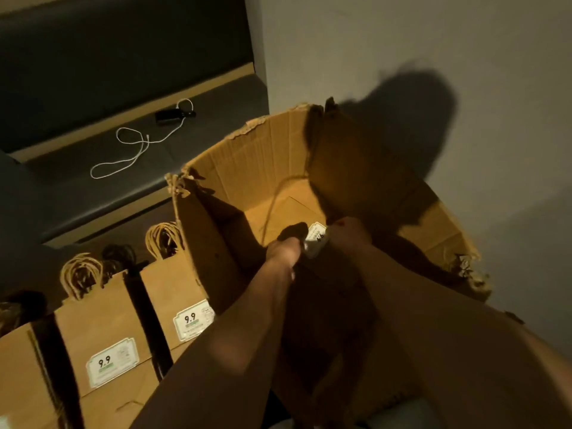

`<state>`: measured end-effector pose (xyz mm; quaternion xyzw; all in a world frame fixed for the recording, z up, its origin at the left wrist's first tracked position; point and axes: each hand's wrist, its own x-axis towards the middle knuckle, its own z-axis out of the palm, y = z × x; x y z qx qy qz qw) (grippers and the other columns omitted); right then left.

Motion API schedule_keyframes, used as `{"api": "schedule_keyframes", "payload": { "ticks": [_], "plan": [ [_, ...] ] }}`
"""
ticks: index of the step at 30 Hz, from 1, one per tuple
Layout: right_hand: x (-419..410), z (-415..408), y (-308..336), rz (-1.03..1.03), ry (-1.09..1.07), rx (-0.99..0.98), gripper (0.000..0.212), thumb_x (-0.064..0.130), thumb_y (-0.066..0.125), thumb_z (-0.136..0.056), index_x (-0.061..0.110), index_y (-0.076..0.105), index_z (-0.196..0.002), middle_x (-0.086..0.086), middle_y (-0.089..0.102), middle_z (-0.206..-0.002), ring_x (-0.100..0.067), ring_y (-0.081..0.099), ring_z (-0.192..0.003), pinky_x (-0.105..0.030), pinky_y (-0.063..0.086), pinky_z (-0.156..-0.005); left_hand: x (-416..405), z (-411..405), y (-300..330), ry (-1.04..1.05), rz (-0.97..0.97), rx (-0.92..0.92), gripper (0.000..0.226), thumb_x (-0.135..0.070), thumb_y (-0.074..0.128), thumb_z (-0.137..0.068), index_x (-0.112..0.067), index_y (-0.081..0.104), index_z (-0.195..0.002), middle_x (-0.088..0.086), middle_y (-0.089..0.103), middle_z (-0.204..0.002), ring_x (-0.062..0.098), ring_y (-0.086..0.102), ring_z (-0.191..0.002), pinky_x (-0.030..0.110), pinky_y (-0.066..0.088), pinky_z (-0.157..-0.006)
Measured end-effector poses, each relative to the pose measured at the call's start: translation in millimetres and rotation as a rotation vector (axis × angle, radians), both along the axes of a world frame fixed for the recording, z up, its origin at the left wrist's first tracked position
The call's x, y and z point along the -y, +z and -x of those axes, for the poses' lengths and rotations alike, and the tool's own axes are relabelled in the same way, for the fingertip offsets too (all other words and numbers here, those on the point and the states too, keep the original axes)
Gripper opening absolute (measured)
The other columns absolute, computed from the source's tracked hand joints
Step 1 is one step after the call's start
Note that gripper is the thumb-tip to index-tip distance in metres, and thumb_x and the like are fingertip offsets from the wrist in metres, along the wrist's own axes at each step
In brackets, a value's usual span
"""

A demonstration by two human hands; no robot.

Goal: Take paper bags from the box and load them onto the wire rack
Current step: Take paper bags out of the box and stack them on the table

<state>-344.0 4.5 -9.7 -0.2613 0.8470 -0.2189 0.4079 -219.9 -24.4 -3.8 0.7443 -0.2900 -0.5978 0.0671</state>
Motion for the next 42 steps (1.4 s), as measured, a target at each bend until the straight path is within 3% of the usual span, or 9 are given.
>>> {"api": "schedule_keyframes", "payload": {
  "ticks": [7,10,17,21,26,29,31,35,42],
  "plan": [
    [8.3,17.1,-44.4,-0.205,0.319,-0.039,0.063,0.041,0.059,-0.080,0.014,0.046,-0.137,-0.017,0.050,-0.138,-0.037,0.048,-0.128,-0.046,0.040,-0.103,-4.4,11.4,-37.0,0.135,-0.049,-0.153,0.038,-0.011,0.049,-0.098,0.001,0.052,-0.134,0.008,0.056,-0.089,0.027,0.061,-0.087,0.030,0.045,-0.064],
    [7.4,22.5,-52.9,-0.366,0.389,-0.060,0.085,0.053,0.058,-0.083,0.021,0.019,-0.152,-0.017,0.024,-0.155,-0.040,0.024,-0.143,-0.058,0.021,-0.113,-3.1,12.0,-49.6,0.167,-0.052,-0.130,0.037,-0.009,0.053,-0.094,-0.003,0.052,-0.130,0.013,0.063,-0.107,0.022,0.063,-0.084,0.019,0.037,-0.043],
    [6.8,19.8,-51.1,-0.279,0.301,-0.172,0.052,0.024,0.054,-0.094,0.016,0.038,-0.143,-0.014,0.043,-0.144,-0.035,0.038,-0.134,-0.050,0.030,-0.108,2.3,18.7,-56.0,0.211,-0.075,-0.126,0.040,-0.012,0.057,-0.093,-0.007,0.050,-0.132,0.010,0.064,-0.119,0.019,0.062,-0.090,0.026,0.045,-0.056],
    [15.1,26.6,-27.1,-0.067,0.243,-0.200,0.033,0.020,0.051,-0.091,0.010,0.061,-0.121,-0.016,0.060,-0.125,-0.036,0.056,-0.115,-0.036,0.044,-0.088,11.4,16.9,-50.6,0.085,-0.012,-0.069,0.047,-0.018,0.060,-0.091,-0.006,0.047,-0.135,0.012,0.061,-0.124,0.026,0.060,-0.107,0.034,0.052,-0.086],
    [26.4,19.9,20.3,-0.026,0.498,-0.560,0.025,0.026,0.046,-0.092,0.018,0.064,-0.108,-0.009,0.064,-0.114,-0.032,0.059,-0.106,-0.040,0.041,-0.089,18.9,7.3,12.5,-0.368,0.505,0.279,0.097,-0.031,0.072,-0.084,-0.026,0.007,-0.155,0.015,0.009,-0.161,0.038,0.013,-0.147,0.045,0.023,-0.117],
    [38.5,-0.5,53.9,0.061,0.674,-0.880,0.026,0.038,0.044,-0.091,0.024,0.065,-0.097,-0.005,0.066,-0.107,-0.029,0.056,-0.108,-0.048,0.029,-0.098,23.2,-5.7,44.6,-0.789,0.822,0.419,0.069,-0.038,0.064,-0.090,-0.036,0.029,-0.149,0.003,0.012,-0.162,0.031,-0.001,-0.151,0.053,0.012,-0.119],
    [43.1,-18.5,80.7,0.173,0.729,-1.001,0.026,0.040,0.043,-0.092,0.025,0.063,-0.087,-0.005,0.063,-0.102,-0.029,0.051,-0.108,-0.049,0.026,-0.099,28.4,-18.2,65.4,-0.914,0.918,0.485,0.042,-0.032,0.056,-0.094,-0.030,0.046,-0.135,0.002,0.041,-0.147,0.029,0.022,-0.147,0.051,0.019,-0.114],
    [56.1,-46.2,126.2,0.497,0.728,-1.183,0.037,0.034,0.056,-0.084,0.021,0.060,-0.118,-0.014,0.041,-0.133,-0.035,0.034,-0.128,-0.048,0.023,-0.103,37.7,-49.5,104.7,-0.711,1.112,0.294,0.007,-0.031,0.046,-0.102,-0.027,0.051,-0.105,-0.002,0.060,-0.096,0.025,0.060,-0.094,0.036,0.042,-0.074],
    [73.7,-140.1,181.2,0.857,0.486,-1.101,0.088,0.037,0.064,-0.078,0.020,0.023,-0.154,-0.017,0.016,-0.160,-0.031,0.022,-0.146,-0.051,0.019,-0.114,49.5,-123.4,151.6,-0.160,1.230,-0.023,0.015,-0.024,0.046,-0.104,-0.026,0.055,-0.116,-0.021,0.057,-0.089,-0.007,0.055,-0.082,0.011,0.042,-0.074]
  ]
}}
